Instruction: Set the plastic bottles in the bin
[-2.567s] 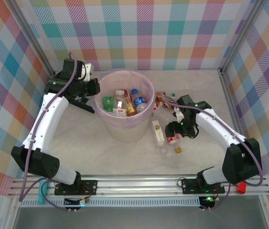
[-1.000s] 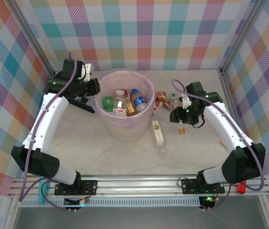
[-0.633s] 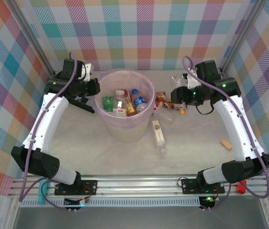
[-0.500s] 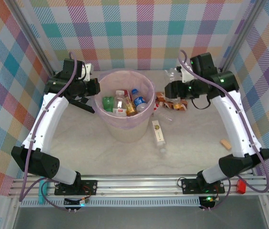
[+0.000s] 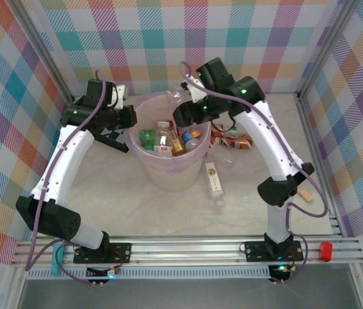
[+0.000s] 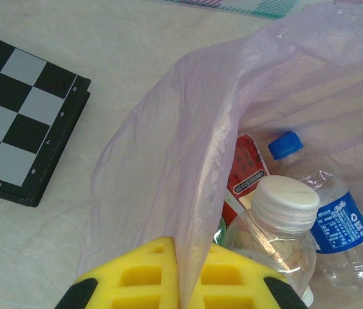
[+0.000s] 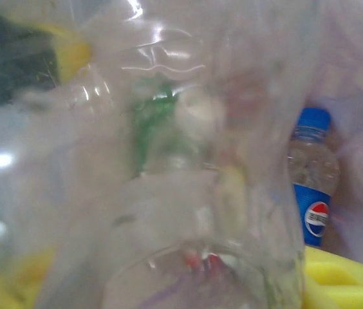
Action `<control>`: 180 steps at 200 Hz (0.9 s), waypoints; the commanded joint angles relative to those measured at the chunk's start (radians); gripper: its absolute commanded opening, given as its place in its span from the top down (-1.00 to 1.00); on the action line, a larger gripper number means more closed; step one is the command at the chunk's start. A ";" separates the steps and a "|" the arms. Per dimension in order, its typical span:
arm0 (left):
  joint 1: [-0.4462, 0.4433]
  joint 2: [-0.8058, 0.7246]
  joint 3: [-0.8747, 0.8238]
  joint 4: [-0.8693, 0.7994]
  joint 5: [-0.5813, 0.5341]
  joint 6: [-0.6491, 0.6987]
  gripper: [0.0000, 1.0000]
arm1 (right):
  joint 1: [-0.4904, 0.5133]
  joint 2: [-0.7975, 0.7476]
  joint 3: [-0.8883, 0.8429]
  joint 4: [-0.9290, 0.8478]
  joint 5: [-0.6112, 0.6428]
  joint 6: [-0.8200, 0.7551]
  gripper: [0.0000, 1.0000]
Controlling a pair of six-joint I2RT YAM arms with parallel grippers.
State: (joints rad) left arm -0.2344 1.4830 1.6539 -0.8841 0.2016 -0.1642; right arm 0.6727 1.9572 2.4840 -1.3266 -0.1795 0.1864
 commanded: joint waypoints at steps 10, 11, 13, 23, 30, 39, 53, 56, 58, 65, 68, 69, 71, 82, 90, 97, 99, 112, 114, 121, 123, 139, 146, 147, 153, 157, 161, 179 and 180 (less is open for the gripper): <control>-0.019 0.035 -0.025 -0.004 0.070 -0.031 1.00 | 0.025 0.069 0.023 -0.007 0.055 0.008 0.09; -0.019 0.035 -0.025 -0.005 0.071 -0.031 1.00 | 0.026 0.072 0.022 -0.006 0.058 0.008 0.09; -0.019 0.036 -0.025 -0.005 0.071 -0.031 1.00 | 0.027 0.076 0.021 -0.006 0.062 0.008 0.09; -0.020 0.035 -0.025 -0.003 0.071 -0.031 1.00 | 0.031 0.100 0.016 -0.006 0.089 0.008 0.09; -0.020 0.034 -0.026 -0.003 0.071 -0.031 1.00 | 0.032 0.116 0.008 -0.004 0.112 0.006 0.08; -0.020 0.032 -0.028 -0.001 0.072 -0.029 1.00 | 0.033 0.130 -0.012 0.006 0.136 0.004 0.08; -0.020 0.031 -0.029 -0.002 0.070 -0.029 1.00 | 0.034 0.145 -0.060 0.035 0.159 0.004 0.04; -0.020 0.030 -0.029 -0.003 0.070 -0.029 1.00 | 0.034 0.147 -0.073 0.041 0.163 0.004 0.03; -0.021 0.030 -0.029 -0.003 0.070 -0.029 1.00 | 0.033 0.149 -0.080 0.044 0.166 0.004 0.03; -0.020 0.027 -0.031 -0.003 0.069 -0.029 1.00 | 0.034 0.151 -0.109 0.065 0.176 0.006 0.01; -0.020 0.027 -0.031 -0.002 0.068 -0.029 1.00 | 0.034 0.152 -0.121 0.074 0.178 0.007 -0.02; -0.020 0.027 -0.030 -0.002 0.068 -0.029 1.00 | 0.034 0.152 -0.127 0.078 0.179 0.008 -0.02; -0.020 0.027 -0.030 -0.002 0.068 -0.029 1.00 | 0.034 0.152 -0.137 0.084 0.180 0.008 -0.03; -0.020 0.028 -0.031 -0.004 0.067 -0.029 1.00 | 0.034 0.161 -0.170 0.103 0.192 0.017 -0.12; -0.020 0.026 -0.031 -0.006 0.068 -0.028 1.00 | 0.034 0.169 -0.191 0.111 0.200 0.023 -0.24; -0.019 0.028 -0.029 -0.006 0.066 -0.028 1.00 | 0.035 0.175 -0.206 0.119 0.205 0.025 -0.33; -0.020 0.027 -0.029 -0.006 0.065 -0.028 1.00 | 0.035 0.176 -0.210 0.120 0.204 0.026 -0.35; -0.020 0.028 -0.030 -0.009 0.062 -0.026 1.00 | 0.038 0.178 -0.239 0.139 0.204 0.027 -0.44; -0.020 0.029 -0.030 -0.009 0.062 -0.026 1.00 | 0.038 0.178 -0.245 0.143 0.202 0.026 -0.44; -0.020 0.028 -0.029 -0.010 0.062 -0.025 1.00 | 0.037 0.175 -0.259 0.158 0.199 0.025 -0.47; -0.020 0.028 -0.029 -0.010 0.061 -0.026 1.00 | 0.038 0.174 -0.263 0.162 0.199 0.025 -0.48; -0.020 0.030 -0.031 -0.009 0.061 -0.025 1.00 | 0.038 0.175 -0.280 0.177 0.211 0.022 -0.62; -0.020 0.031 -0.032 -0.010 0.059 -0.026 1.00 | 0.038 0.175 -0.281 0.180 0.214 0.019 -0.65; -0.020 0.030 -0.032 -0.010 0.059 -0.025 1.00 | 0.036 0.176 -0.281 0.180 0.215 0.018 -0.65; -0.020 0.029 -0.033 -0.010 0.059 -0.026 1.00 | 0.038 0.177 -0.279 0.179 0.213 0.016 -0.66; -0.020 0.028 -0.033 -0.010 0.059 -0.025 1.00 | 0.038 0.177 -0.277 0.178 0.211 0.016 -0.66; -0.020 0.029 -0.034 -0.010 0.059 -0.025 1.00 | 0.038 0.175 -0.275 0.178 0.211 0.015 -0.68; -0.019 0.027 -0.033 -0.013 0.057 -0.024 1.00 | 0.038 0.160 -0.258 0.174 0.212 0.010 -0.77; -0.020 0.027 -0.033 -0.013 0.056 -0.024 1.00 | 0.038 0.159 -0.256 0.174 0.213 0.009 -0.77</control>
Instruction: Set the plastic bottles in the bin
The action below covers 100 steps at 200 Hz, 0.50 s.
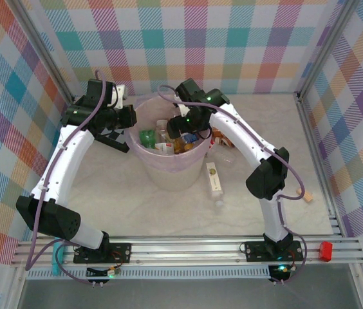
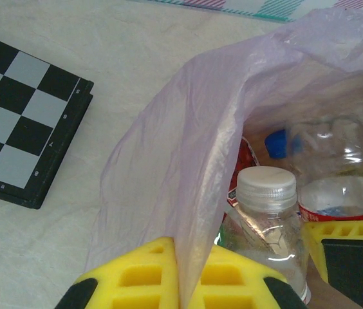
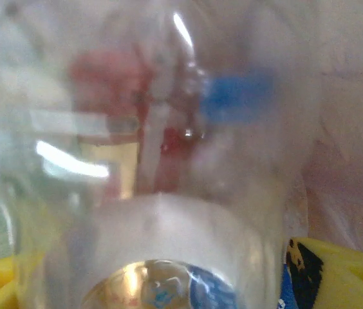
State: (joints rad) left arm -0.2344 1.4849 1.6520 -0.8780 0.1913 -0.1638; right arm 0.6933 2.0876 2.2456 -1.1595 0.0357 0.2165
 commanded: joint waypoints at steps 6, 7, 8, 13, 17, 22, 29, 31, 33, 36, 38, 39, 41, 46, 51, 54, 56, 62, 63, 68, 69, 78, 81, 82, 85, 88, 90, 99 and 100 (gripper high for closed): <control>-0.020 0.025 -0.031 -0.019 0.066 -0.023 1.00 | 0.018 0.023 -0.006 0.001 -0.003 -0.023 -0.78; -0.021 0.025 -0.031 -0.019 0.066 -0.023 1.00 | 0.017 0.021 -0.003 0.000 -0.003 -0.024 -0.78; -0.021 0.025 -0.031 -0.019 0.066 -0.023 1.00 | 0.018 0.021 -0.002 -0.001 -0.004 -0.024 -0.78; -0.020 0.025 -0.031 -0.021 0.065 -0.023 1.00 | 0.016 0.016 0.011 -0.007 -0.006 -0.026 -0.81; -0.020 0.025 -0.030 -0.021 0.065 -0.023 1.00 | 0.018 0.010 0.022 -0.010 -0.006 -0.027 -0.85; -0.020 0.025 -0.031 -0.021 0.065 -0.023 1.00 | 0.018 0.005 0.037 -0.016 -0.007 -0.029 -0.86; -0.020 0.025 -0.031 -0.021 0.065 -0.023 1.00 | 0.020 -0.005 0.058 -0.025 -0.014 -0.033 -0.88; -0.021 0.025 -0.031 -0.021 0.065 -0.023 1.00 | 0.021 -0.008 0.065 -0.027 -0.016 -0.034 -0.88; -0.020 0.025 -0.031 -0.021 0.065 -0.023 1.00 | 0.020 -0.012 0.071 -0.030 -0.018 -0.035 -0.88; -0.020 0.025 -0.029 -0.021 0.065 -0.023 1.00 | 0.021 -0.015 0.078 -0.033 -0.020 -0.035 -0.89; -0.020 0.025 -0.029 -0.021 0.065 -0.023 1.00 | 0.023 -0.017 0.086 -0.033 -0.021 -0.035 -0.90; -0.020 0.026 -0.029 -0.020 0.065 -0.023 1.00 | 0.022 -0.019 0.089 -0.033 -0.021 -0.035 -0.92; -0.020 0.025 -0.029 -0.020 0.065 -0.023 1.00 | 0.022 -0.024 0.093 -0.036 -0.021 -0.037 -0.93; -0.020 0.025 -0.029 -0.020 0.065 -0.023 1.00 | 0.025 -0.032 0.109 -0.039 -0.024 -0.038 -0.94; -0.020 0.025 -0.029 -0.020 0.065 -0.023 1.00 | 0.025 -0.041 0.122 -0.043 -0.030 -0.041 -0.94; -0.020 0.025 -0.028 -0.020 0.064 -0.023 1.00 | 0.026 -0.046 0.132 -0.047 -0.035 -0.042 -0.94; -0.020 0.025 -0.029 -0.021 0.064 -0.023 1.00 | 0.026 -0.049 0.137 -0.048 -0.036 -0.041 -0.94; -0.020 0.025 -0.029 -0.021 0.062 -0.023 1.00 | 0.026 -0.059 0.152 -0.053 -0.045 -0.043 -0.95; -0.020 0.025 -0.029 -0.021 0.063 -0.023 1.00 | 0.027 -0.061 0.155 -0.054 -0.046 -0.044 -0.95; -0.020 0.025 -0.028 -0.021 0.063 -0.023 1.00 | 0.027 -0.071 0.164 -0.058 -0.053 -0.045 -0.96; -0.020 0.025 -0.028 -0.021 0.063 -0.023 1.00 | 0.027 -0.072 0.165 -0.057 -0.055 -0.045 -0.96; -0.020 0.026 -0.027 -0.022 0.063 -0.023 1.00 | 0.029 -0.091 0.173 -0.059 -0.064 -0.044 -0.99; -0.020 0.027 -0.027 -0.021 0.061 -0.023 1.00 | 0.030 -0.098 0.174 -0.059 -0.065 -0.044 -0.99; -0.020 0.026 -0.027 -0.022 0.061 -0.023 1.00 | 0.030 -0.100 0.175 -0.060 -0.066 -0.044 -0.99; -0.020 0.026 -0.027 -0.022 0.062 -0.023 1.00 | 0.030 -0.107 0.178 -0.060 -0.068 -0.044 -0.99; -0.020 0.025 -0.027 -0.022 0.061 -0.023 1.00 | 0.031 -0.114 0.179 -0.062 -0.071 -0.044 -1.00; -0.020 0.025 -0.027 -0.023 0.063 -0.023 1.00 | 0.031 -0.119 0.179 -0.062 -0.073 -0.045 -1.00; -0.020 0.025 -0.026 -0.024 0.060 -0.022 1.00 | 0.031 -0.141 0.177 -0.059 -0.081 -0.043 -1.00; -0.020 0.026 -0.026 -0.024 0.060 -0.021 1.00 | 0.031 -0.144 0.176 -0.059 -0.081 -0.043 -1.00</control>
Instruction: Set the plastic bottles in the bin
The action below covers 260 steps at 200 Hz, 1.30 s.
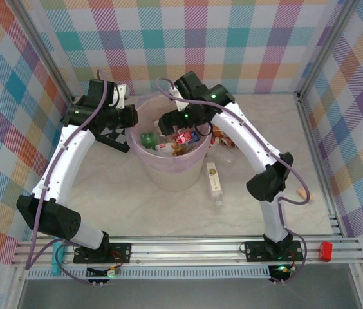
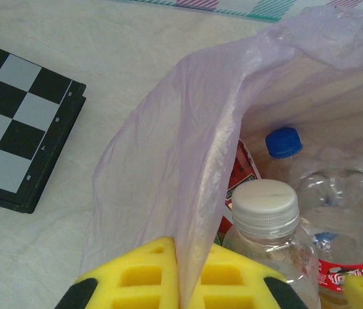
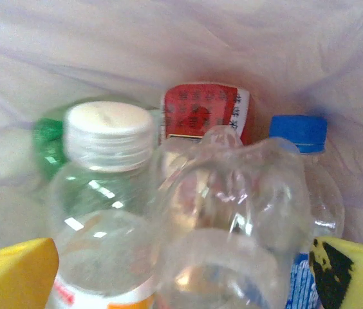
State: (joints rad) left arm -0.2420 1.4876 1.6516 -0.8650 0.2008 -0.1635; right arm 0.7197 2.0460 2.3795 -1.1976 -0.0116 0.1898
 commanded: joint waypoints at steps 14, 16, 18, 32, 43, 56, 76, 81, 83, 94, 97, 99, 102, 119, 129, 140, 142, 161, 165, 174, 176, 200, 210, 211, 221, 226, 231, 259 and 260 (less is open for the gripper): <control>-0.013 0.023 -0.024 -0.039 0.049 -0.022 1.00 | 0.004 -0.137 0.040 -0.020 -0.052 -0.015 -1.00; -0.013 0.023 -0.023 -0.040 0.049 -0.021 1.00 | 0.004 -0.142 0.039 -0.020 -0.053 -0.015 -1.00; -0.013 0.023 -0.023 -0.042 0.049 -0.020 1.00 | 0.004 -0.147 0.039 -0.019 -0.053 -0.014 -1.00; -0.013 0.025 -0.020 -0.045 0.048 -0.021 1.00 | 0.004 -0.183 0.034 -0.018 -0.058 -0.018 -1.00; -0.012 0.024 -0.019 -0.047 0.047 -0.019 1.00 | 0.004 -0.216 0.028 -0.025 -0.052 -0.017 -1.00; -0.013 0.022 -0.018 -0.049 0.045 -0.018 1.00 | 0.003 -0.260 0.005 -0.028 -0.026 -0.017 -1.00; -0.013 0.022 -0.017 -0.052 0.043 -0.016 1.00 | -0.017 -0.344 -0.076 -0.026 0.012 -0.006 -0.97; -0.012 0.023 -0.016 -0.052 0.044 -0.016 1.00 | -0.030 -0.367 -0.105 -0.024 0.007 0.002 -0.95; -0.012 0.024 -0.016 -0.052 0.044 -0.015 1.00 | -0.036 -0.378 -0.118 -0.022 0.003 0.004 -0.94; -0.013 0.025 -0.016 -0.052 0.045 -0.014 1.00 | -0.072 -0.440 -0.203 -0.004 -0.019 0.024 -0.91; -0.013 0.025 -0.016 -0.052 0.045 -0.014 1.00 | -0.082 -0.458 -0.229 0.004 -0.026 0.031 -0.90; -0.013 0.025 -0.016 -0.052 0.045 -0.014 1.00 | -0.089 -0.469 -0.248 0.008 -0.031 0.035 -0.90; -0.013 0.027 -0.016 -0.052 0.046 -0.014 1.00 | -0.100 -0.489 -0.275 0.016 -0.036 0.041 -0.89; -0.013 0.029 -0.015 -0.052 0.044 -0.014 1.00 | -0.165 -0.594 -0.420 0.047 -0.073 0.074 -0.84; -0.012 0.030 -0.015 -0.052 0.042 -0.014 1.00 | -0.193 -0.646 -0.493 0.051 -0.074 0.089 -0.82; -0.013 0.031 -0.013 -0.052 0.039 -0.014 1.00 | -0.217 -0.698 -0.565 0.051 -0.077 0.103 -0.80; -0.013 0.032 -0.012 -0.053 0.040 -0.014 1.00 | -0.222 -0.706 -0.577 0.049 -0.077 0.105 -0.80; -0.013 0.036 -0.013 -0.050 0.040 -0.015 1.00 | -0.252 -0.772 -0.688 0.042 -0.075 0.125 -0.78; -0.013 0.037 -0.013 -0.049 0.039 -0.015 1.00 | -0.256 -0.782 -0.710 0.039 -0.072 0.129 -0.77; -0.013 0.037 -0.013 -0.050 0.038 -0.015 1.00 | -0.263 -0.805 -0.763 0.037 -0.070 0.137 -0.76; -0.013 0.037 -0.013 -0.051 0.038 -0.016 1.00 | -0.267 -0.811 -0.776 0.038 -0.070 0.139 -0.76; -0.012 0.035 -0.016 -0.054 0.033 -0.014 1.00 | -0.292 -0.870 -0.936 0.079 -0.118 0.180 -0.72; -0.013 0.034 -0.017 -0.054 0.033 -0.014 1.00 | -0.296 -0.884 -1.005 0.111 -0.136 0.200 -0.72; -0.013 0.034 -0.018 -0.054 0.033 -0.014 1.00 | -0.296 -0.885 -1.012 0.113 -0.136 0.202 -0.72; -0.013 0.037 -0.018 -0.054 0.033 -0.015 1.00 | -0.296 -0.884 -1.070 0.132 -0.140 0.215 -0.71; -0.013 0.036 -0.019 -0.054 0.033 -0.016 1.00 | -0.296 -0.881 -1.098 0.139 -0.143 0.221 -0.71; -0.013 0.036 -0.017 -0.054 0.034 -0.016 1.00 | -0.296 -0.879 -1.125 0.149 -0.151 0.227 -0.70; -0.013 0.036 -0.014 -0.060 0.029 -0.014 1.00 | -0.296 -0.870 -1.283 0.260 -0.199 0.268 -0.69; -0.013 0.036 -0.014 -0.060 0.029 -0.014 1.00 | -0.296 -0.869 -1.289 0.264 -0.201 0.270 -0.69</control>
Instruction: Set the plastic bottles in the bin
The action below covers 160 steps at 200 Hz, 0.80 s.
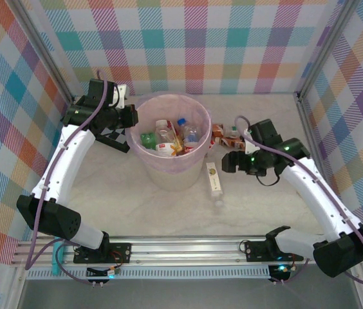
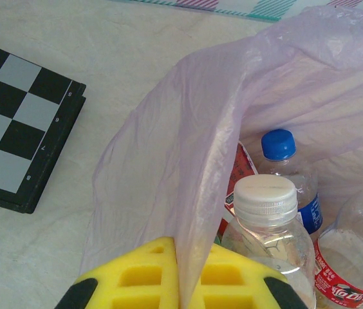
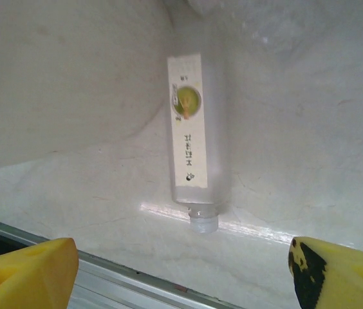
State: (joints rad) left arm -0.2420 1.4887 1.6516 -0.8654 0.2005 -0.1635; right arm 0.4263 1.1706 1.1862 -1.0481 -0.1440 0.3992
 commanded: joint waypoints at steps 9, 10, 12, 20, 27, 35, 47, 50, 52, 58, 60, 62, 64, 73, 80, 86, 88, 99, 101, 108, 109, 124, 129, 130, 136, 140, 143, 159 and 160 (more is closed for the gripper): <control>-0.013 0.036 -0.013 -0.059 0.030 -0.016 1.00 | -0.003 0.017 -0.148 0.157 -0.095 0.077 -0.69; -0.013 0.035 -0.013 -0.059 0.029 -0.016 1.00 | -0.003 0.019 -0.153 0.162 -0.099 0.079 -0.69; -0.013 0.035 -0.012 -0.059 0.029 -0.016 1.00 | -0.003 0.023 -0.163 0.174 -0.107 0.082 -0.69; -0.013 0.035 -0.013 -0.059 0.030 -0.017 1.00 | -0.002 0.035 -0.205 0.218 -0.134 0.098 -0.69; -0.013 0.036 -0.013 -0.058 0.030 -0.019 1.00 | 0.001 0.046 -0.235 0.255 -0.152 0.113 -0.69; -0.013 0.036 -0.013 -0.057 0.029 -0.021 1.00 | 0.009 0.061 -0.259 0.289 -0.159 0.124 -0.69; -0.013 0.040 -0.013 -0.057 0.031 -0.022 1.00 | 0.021 0.090 -0.282 0.330 -0.152 0.134 -0.70; -0.013 0.039 -0.013 -0.057 0.031 -0.022 1.00 | 0.023 0.097 -0.291 0.338 -0.151 0.134 -0.70; -0.013 0.039 -0.012 -0.057 0.032 -0.023 1.00 | 0.024 0.103 -0.295 0.345 -0.152 0.134 -0.71; -0.013 0.041 -0.015 -0.055 0.032 -0.024 1.00 | 0.028 0.121 -0.308 0.366 -0.150 0.138 -0.71; -0.013 0.041 -0.015 -0.055 0.033 -0.024 1.00 | 0.029 0.128 -0.314 0.373 -0.148 0.139 -0.72; -0.013 0.041 -0.015 -0.056 0.032 -0.025 1.00 | 0.030 0.134 -0.317 0.380 -0.146 0.141 -0.72; -0.013 0.041 -0.015 -0.055 0.031 -0.025 1.00 | 0.033 0.140 -0.322 0.386 -0.146 0.143 -0.72; -0.013 0.042 -0.015 -0.054 0.031 -0.027 1.00 | 0.043 0.166 -0.342 0.422 -0.145 0.154 -0.74; -0.013 0.042 -0.015 -0.053 0.033 -0.027 1.00 | 0.054 0.185 -0.355 0.450 -0.138 0.165 -0.75; -0.013 0.042 -0.015 -0.054 0.032 -0.027 1.00 | 0.063 0.198 -0.363 0.469 -0.132 0.172 -0.77; -0.013 0.042 -0.015 -0.054 0.031 -0.027 1.00 | 0.065 0.204 -0.366 0.473 -0.129 0.173 -0.77; -0.013 0.042 -0.014 -0.055 0.029 -0.027 1.00 | 0.076 0.228 -0.376 0.497 -0.109 0.183 -0.80; -0.013 0.042 -0.013 -0.055 0.030 -0.027 1.00 | 0.079 0.231 -0.379 0.503 -0.106 0.186 -0.81; -0.013 0.043 -0.013 -0.057 0.030 -0.027 1.00 | 0.082 0.244 -0.386 0.517 -0.092 0.189 -0.82; -0.013 0.044 -0.013 -0.057 0.029 -0.026 1.00 | 0.082 0.245 -0.388 0.519 -0.090 0.190 -0.82; -0.013 0.046 -0.012 -0.058 0.030 -0.025 1.00 | 0.086 0.272 -0.402 0.547 -0.074 0.196 -0.85; -0.013 0.045 -0.012 -0.056 0.029 -0.025 1.00 | 0.087 0.283 -0.406 0.554 -0.070 0.197 -0.86; -0.013 0.045 -0.012 -0.056 0.029 -0.025 1.00 | 0.087 0.285 -0.406 0.555 -0.069 0.198 -0.86; -0.013 0.047 -0.011 -0.057 0.030 -0.025 1.00 | 0.093 0.296 -0.405 0.560 -0.060 0.198 -0.86; -0.013 0.048 -0.010 -0.057 0.030 -0.025 1.00 | 0.099 0.303 -0.404 0.561 -0.052 0.198 -0.86; -0.013 0.047 -0.010 -0.056 0.030 -0.025 1.00 | 0.103 0.308 -0.404 0.562 -0.046 0.198 -0.86; -0.012 0.048 -0.010 -0.054 0.031 -0.026 1.00 | 0.121 0.342 -0.397 0.561 -0.019 0.192 -0.86; -0.012 0.048 -0.010 -0.054 0.030 -0.026 1.00 | 0.121 0.343 -0.397 0.561 -0.018 0.192 -0.86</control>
State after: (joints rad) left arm -0.2420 1.4910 1.6524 -0.8646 0.2005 -0.1638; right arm 0.5259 1.4757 0.7925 -0.5282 -0.2127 0.5774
